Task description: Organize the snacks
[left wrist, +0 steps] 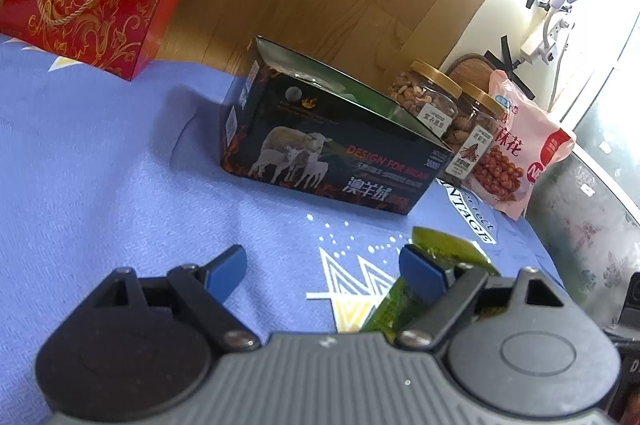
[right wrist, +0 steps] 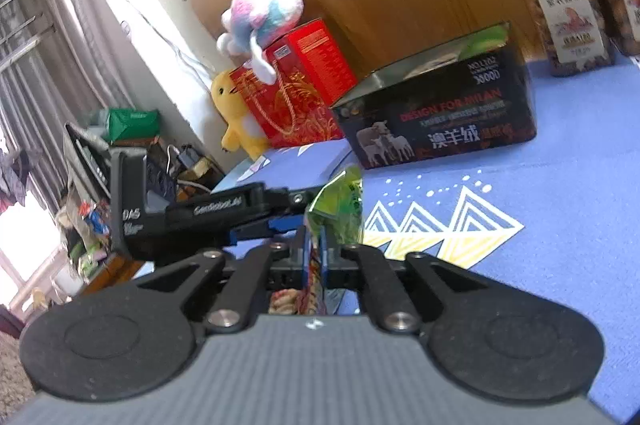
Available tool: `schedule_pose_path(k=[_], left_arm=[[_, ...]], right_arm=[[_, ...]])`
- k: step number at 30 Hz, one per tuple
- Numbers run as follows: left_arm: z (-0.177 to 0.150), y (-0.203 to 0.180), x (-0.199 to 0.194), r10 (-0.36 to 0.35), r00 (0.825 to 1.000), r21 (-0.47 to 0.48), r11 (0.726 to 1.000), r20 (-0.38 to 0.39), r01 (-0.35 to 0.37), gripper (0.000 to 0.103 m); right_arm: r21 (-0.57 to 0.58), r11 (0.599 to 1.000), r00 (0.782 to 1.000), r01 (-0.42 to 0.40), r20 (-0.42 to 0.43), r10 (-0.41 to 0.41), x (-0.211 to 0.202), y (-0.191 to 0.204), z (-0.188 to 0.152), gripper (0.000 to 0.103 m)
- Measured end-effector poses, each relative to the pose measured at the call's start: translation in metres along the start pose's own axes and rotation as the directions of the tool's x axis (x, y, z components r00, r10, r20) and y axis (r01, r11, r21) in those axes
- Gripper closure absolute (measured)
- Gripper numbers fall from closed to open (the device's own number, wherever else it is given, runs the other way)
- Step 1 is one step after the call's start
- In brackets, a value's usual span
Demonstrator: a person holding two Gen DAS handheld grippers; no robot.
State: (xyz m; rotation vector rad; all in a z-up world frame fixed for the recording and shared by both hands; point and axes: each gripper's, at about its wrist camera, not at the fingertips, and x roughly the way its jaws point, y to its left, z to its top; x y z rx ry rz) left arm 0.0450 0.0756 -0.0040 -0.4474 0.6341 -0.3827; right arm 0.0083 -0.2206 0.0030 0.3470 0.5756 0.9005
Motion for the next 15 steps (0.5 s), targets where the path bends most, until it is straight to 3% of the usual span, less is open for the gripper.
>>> schedule_pose_path(k=[4,6,7,11,15], left_arm=[[-0.001,-0.002,-0.001,-0.015,1.0,0.012,1.0,0.007,0.015,0.017],[-0.001,-0.003,-0.001,-0.021,1.0,0.02,1.0,0.013,0.021,0.017],[-0.001,-0.003,-0.001,-0.022,1.0,0.023,1.0,0.015,0.022,0.017],[-0.001,-0.004,0.0,-0.021,1.0,0.022,1.0,0.009,0.021,0.017],[0.0,-0.002,0.001,-0.017,1.0,0.009,1.0,0.006,0.017,0.017]], right_arm=[[0.019,0.999,0.999,0.049,-0.023,-0.048,0.003,-0.01,-0.002,0.085],[0.013,0.995,0.994,0.095,-0.063,-0.094,0.01,-0.013,-0.007,0.073],[0.001,0.994,0.991,0.112,-0.073,-0.112,0.013,-0.014,-0.01,0.072],[0.013,0.993,0.99,0.117,-0.078,-0.116,0.013,-0.017,-0.014,0.078],[0.023,0.991,0.991,0.133,0.011,-0.133,-0.001,-0.019,-0.007,0.085]])
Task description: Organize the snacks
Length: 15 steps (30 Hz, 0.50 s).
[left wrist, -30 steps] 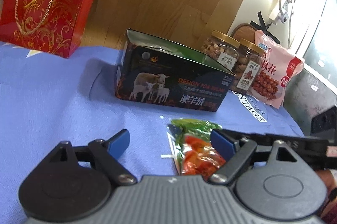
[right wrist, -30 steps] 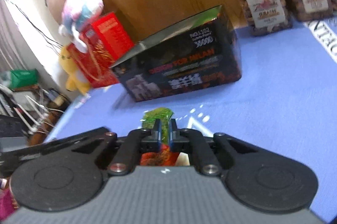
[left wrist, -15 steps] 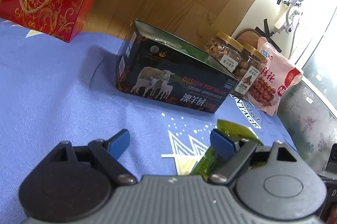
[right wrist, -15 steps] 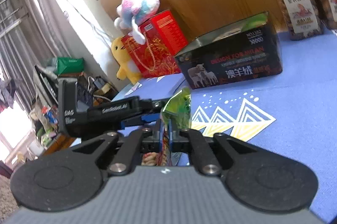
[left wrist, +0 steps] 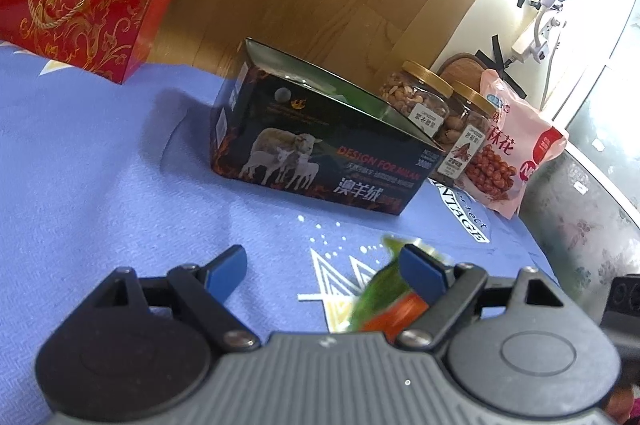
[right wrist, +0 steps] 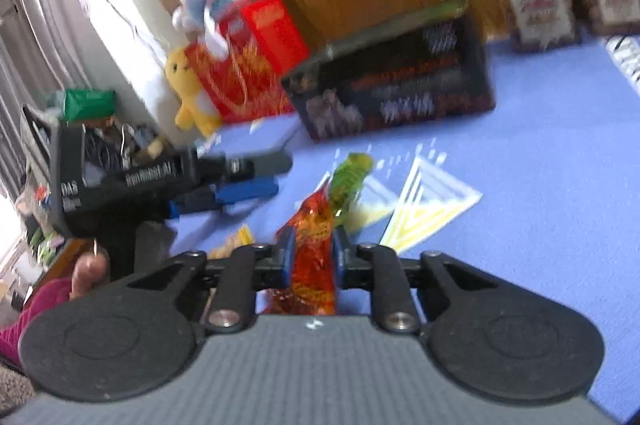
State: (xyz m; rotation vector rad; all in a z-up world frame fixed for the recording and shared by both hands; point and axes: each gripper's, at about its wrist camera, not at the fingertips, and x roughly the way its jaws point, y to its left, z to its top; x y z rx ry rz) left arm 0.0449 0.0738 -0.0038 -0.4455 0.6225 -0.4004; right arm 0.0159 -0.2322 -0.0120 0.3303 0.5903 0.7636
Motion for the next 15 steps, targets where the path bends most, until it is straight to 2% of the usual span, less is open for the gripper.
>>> schedule_pose_path(k=[3,6,10,13,15], left_arm=[[-0.001,0.0,0.0,0.005,1.0,0.001,1.0,-0.001,-0.005,0.017],[0.0,0.0,0.0,0.007,1.0,0.003,1.0,-0.003,-0.007,0.017],[0.0,0.0,0.0,0.011,1.0,0.001,1.0,-0.004,-0.011,0.017],[0.0,0.0,0.0,0.01,1.0,0.0,1.0,-0.003,-0.01,0.017],[0.0,0.0,0.0,0.009,1.0,-0.003,1.0,-0.002,-0.009,0.017]], right_arm=[[0.055,0.997,0.996,0.045,0.075,-0.05,-0.014,-0.015,0.008,0.087],[0.121,0.992,0.992,0.024,0.118,-0.039,-0.026,-0.028,0.01,0.087],[0.176,0.982,0.99,-0.072,0.134,0.049,-0.032,-0.032,0.007,0.087],[0.206,0.957,0.976,-0.204,0.124,0.181,-0.029,-0.03,0.005,0.088],[0.197,0.957,0.976,-0.212,0.102,0.195,-0.024,-0.025,0.003,0.089]])
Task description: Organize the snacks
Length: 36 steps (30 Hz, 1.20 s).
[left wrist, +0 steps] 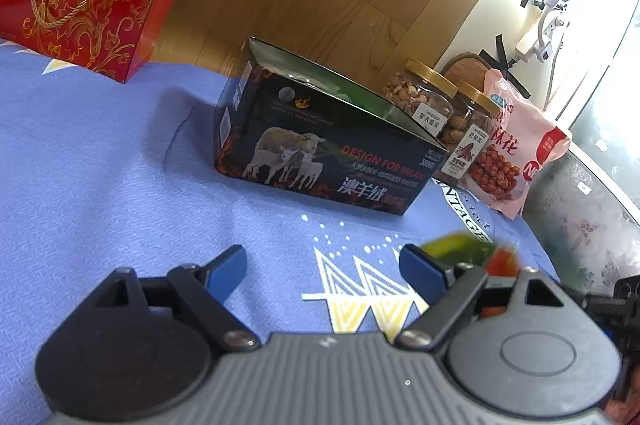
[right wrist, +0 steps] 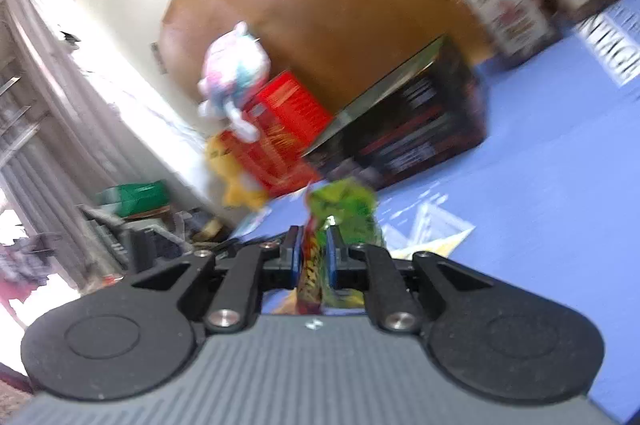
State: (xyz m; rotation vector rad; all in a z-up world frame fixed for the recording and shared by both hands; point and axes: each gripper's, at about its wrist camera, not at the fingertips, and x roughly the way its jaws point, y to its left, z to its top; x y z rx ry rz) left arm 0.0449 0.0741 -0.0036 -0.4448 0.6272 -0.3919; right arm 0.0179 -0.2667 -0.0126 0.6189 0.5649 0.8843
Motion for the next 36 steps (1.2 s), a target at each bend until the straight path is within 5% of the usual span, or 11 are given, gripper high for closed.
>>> schedule_pose_path(k=[3,12,15,20,25,29,36], left_arm=[[0.001,0.001,-0.002,-0.007,1.0,-0.004,1.0,0.005,0.008,0.017],[-0.002,-0.017,-0.007,-0.039,0.999,0.059,0.997,0.006,0.039,0.017],[-0.002,-0.029,-0.004,-0.073,0.997,0.058,0.995,-0.04,0.076,0.017],[0.002,-0.04,0.001,-0.02,0.986,0.052,0.998,-0.167,0.029,0.016],[0.01,-0.023,0.006,-0.115,0.953,-0.083,0.992,-0.281,0.095,0.017],[0.01,-0.017,0.014,-0.167,0.941,-0.138,0.982,-0.293,0.132,0.017],[0.004,-0.019,0.024,-0.241,0.933,-0.212,0.959,-0.266,0.187,0.016]], right_arm=[[-0.058,0.994,0.995,0.091,-0.046,-0.094,0.011,0.005,-0.008,0.089],[-0.193,0.971,0.987,0.143,-0.039,-0.153,0.003,0.013,-0.018,0.085],[-0.19,0.966,0.982,0.177,-0.034,-0.186,0.001,0.009,-0.018,0.078],[-0.129,0.977,0.983,0.171,-0.046,-0.178,-0.011,0.002,-0.014,0.067],[0.069,0.997,0.986,0.034,-0.162,-0.023,-0.011,-0.006,-0.015,0.067],[-0.06,0.986,0.965,0.157,-0.202,-0.166,0.007,0.003,-0.018,0.087],[-0.147,0.968,0.962,0.203,-0.156,-0.225,0.027,0.016,-0.01,0.083]])
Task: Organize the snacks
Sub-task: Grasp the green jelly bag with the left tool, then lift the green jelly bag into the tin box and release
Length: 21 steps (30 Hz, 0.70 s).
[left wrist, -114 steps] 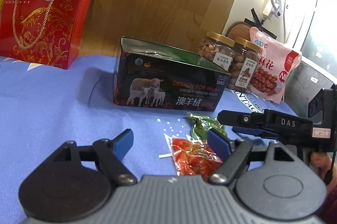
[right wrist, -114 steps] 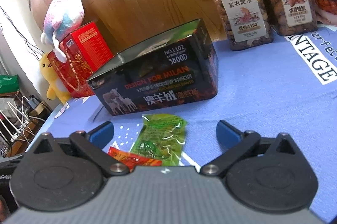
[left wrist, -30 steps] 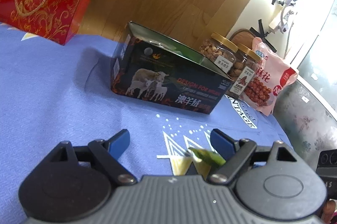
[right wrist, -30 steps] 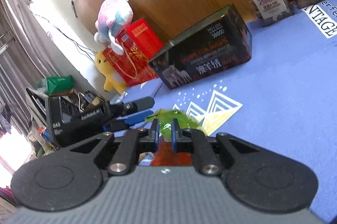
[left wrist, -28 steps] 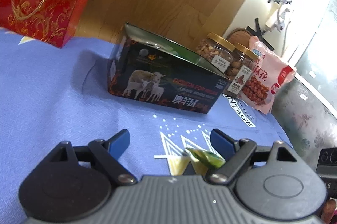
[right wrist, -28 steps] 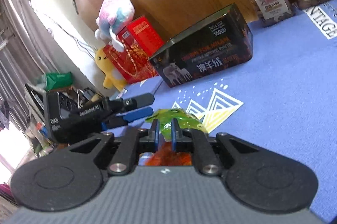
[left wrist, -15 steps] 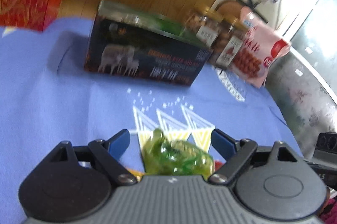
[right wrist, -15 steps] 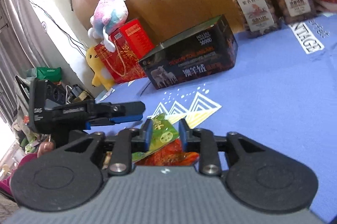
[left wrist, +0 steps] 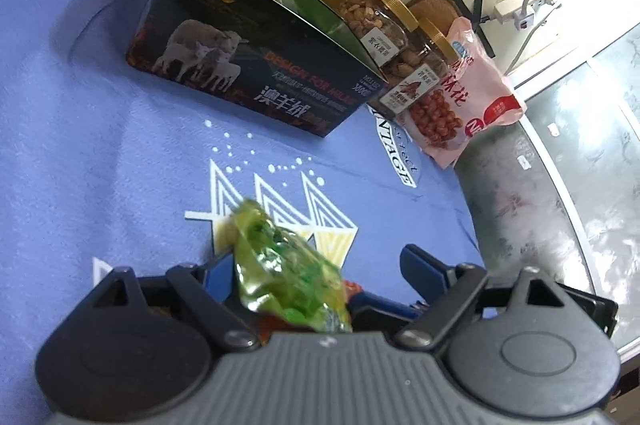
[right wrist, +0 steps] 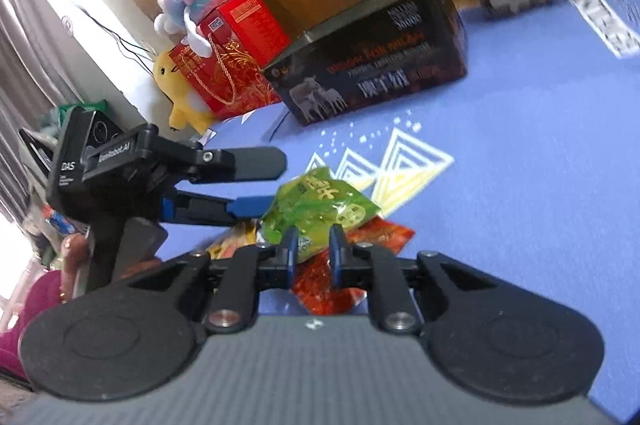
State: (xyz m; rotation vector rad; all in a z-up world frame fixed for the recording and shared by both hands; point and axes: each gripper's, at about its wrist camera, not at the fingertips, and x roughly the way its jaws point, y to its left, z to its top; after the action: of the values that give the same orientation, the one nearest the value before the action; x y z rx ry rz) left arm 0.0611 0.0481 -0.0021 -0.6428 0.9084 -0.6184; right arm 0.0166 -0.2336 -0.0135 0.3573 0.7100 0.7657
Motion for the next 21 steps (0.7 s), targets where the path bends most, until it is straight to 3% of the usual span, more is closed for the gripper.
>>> schedule_pose_path(k=[4,5,6,8,13,14,15,17,21], left_arm=[[-0.001,0.002,-0.001,-0.009,1.0,-0.007,1.0,0.014,0.009,0.017],[-0.002,0.001,-0.002,0.003,1.0,-0.005,1.0,0.021,-0.003,0.025],[-0.002,0.002,-0.003,0.022,0.999,-0.004,1.0,0.024,-0.022,0.051],[-0.002,0.005,-0.001,0.064,0.998,-0.024,0.998,0.003,-0.064,0.079],[-0.002,0.008,-0.006,0.044,0.998,-0.071,0.997,0.037,-0.042,0.085],[-0.002,0.007,-0.009,0.031,0.998,-0.066,0.997,0.058,-0.028,0.086],[-0.001,0.005,-0.014,0.008,0.997,-0.06,0.998,0.075,-0.003,0.087],[0.001,0.004,-0.023,-0.052,0.994,-0.059,0.997,0.099,0.058,0.087],[0.006,0.008,-0.031,-0.114,0.986,-0.095,0.988,0.119,0.125,0.087]], right_arm=[[0.045,0.998,0.999,-0.039,0.014,0.038,0.002,-0.01,0.002,0.083],[0.065,0.997,0.999,-0.049,0.015,0.048,0.003,-0.014,0.004,0.083],[0.081,0.995,0.998,-0.054,0.016,0.053,0.003,-0.017,0.005,0.083],[0.08,0.996,0.999,-0.039,0.024,0.037,0.003,-0.016,0.005,0.083],[0.055,0.997,0.998,-0.052,0.039,0.05,0.0,-0.015,0.001,0.075],[0.055,0.997,0.998,-0.051,0.051,0.048,-0.003,-0.016,0.001,0.066],[0.059,0.997,0.996,-0.052,0.07,0.048,-0.007,-0.018,0.0,0.05],[0.075,0.996,0.992,-0.054,0.115,0.045,-0.015,-0.022,-0.003,0.033],[0.124,0.99,0.993,-0.063,0.103,0.051,-0.015,-0.031,-0.003,0.031]])
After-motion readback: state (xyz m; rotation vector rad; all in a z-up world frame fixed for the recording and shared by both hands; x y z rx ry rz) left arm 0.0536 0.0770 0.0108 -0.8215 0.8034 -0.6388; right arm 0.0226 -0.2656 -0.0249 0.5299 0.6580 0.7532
